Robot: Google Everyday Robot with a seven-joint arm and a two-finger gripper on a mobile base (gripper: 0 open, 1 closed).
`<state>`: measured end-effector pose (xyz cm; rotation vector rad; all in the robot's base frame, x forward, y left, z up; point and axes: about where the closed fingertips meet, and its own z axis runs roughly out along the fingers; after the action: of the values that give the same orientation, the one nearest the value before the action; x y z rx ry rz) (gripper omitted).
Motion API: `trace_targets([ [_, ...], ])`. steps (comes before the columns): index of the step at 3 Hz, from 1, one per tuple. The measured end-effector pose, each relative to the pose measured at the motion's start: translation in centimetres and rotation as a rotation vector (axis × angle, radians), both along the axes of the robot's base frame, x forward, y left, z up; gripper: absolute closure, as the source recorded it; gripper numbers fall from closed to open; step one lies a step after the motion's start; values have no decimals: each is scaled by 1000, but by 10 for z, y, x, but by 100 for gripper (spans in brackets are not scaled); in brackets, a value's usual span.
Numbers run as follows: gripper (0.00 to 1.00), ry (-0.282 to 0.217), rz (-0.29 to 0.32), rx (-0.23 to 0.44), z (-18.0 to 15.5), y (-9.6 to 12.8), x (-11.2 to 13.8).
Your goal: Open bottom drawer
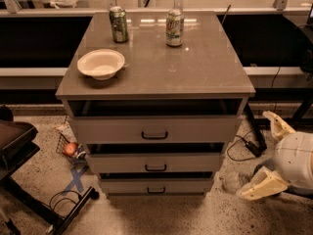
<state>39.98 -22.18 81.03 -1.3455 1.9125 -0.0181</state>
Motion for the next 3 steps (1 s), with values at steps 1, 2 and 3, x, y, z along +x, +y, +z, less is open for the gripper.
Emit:
trace_targets([
  [1,0,7,3,-1,-4,3,0],
  [2,0,37,28,-3,-69,25,18],
  [3,0,50,39,17,-147,36,33],
])
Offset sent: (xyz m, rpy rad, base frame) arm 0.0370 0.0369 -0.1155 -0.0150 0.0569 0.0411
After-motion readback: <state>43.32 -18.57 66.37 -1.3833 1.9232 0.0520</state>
